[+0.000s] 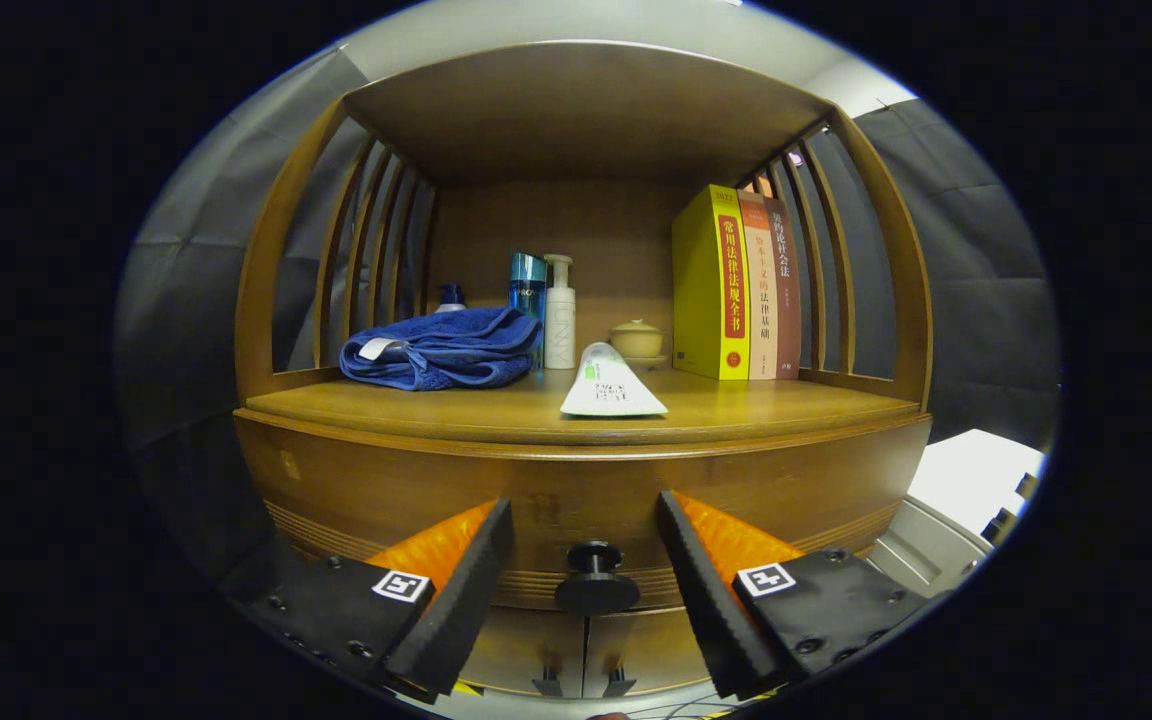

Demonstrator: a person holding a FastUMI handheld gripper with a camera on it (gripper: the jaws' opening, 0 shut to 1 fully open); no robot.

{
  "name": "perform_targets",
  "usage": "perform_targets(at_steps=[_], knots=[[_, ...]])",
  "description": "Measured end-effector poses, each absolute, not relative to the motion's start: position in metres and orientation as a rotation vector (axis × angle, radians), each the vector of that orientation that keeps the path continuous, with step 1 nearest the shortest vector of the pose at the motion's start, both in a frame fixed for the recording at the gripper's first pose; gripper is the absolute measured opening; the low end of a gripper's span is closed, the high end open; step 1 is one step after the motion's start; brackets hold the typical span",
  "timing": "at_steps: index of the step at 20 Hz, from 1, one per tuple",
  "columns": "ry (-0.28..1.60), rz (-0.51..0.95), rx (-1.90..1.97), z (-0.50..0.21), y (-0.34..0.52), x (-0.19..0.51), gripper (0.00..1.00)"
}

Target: Pull open the drawer, take out the items inside it, and place them on the countertop above the cabinet.

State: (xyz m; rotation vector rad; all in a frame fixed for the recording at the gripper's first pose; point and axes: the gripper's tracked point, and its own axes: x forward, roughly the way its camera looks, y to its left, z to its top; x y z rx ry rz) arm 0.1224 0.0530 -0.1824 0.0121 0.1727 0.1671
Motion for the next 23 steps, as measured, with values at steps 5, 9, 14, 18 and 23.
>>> perform_targets(at_steps=[5, 9, 14, 18, 23], knots=[[0.186, 0.140, 0.071, -0.157, 0.046, 0.108, 0.96], [0.109, 0.101, 0.088, -0.090, 0.028, 0.072, 0.96], [0.109, 0.152, 0.064, -0.038, 0.033, 0.022, 0.96], [0.118, 0.160, 0.031, -0.025, 0.024, -0.008, 0.96], [0.091, 0.170, 0.079, -0.012, 0.018, -0.012, 0.96]])
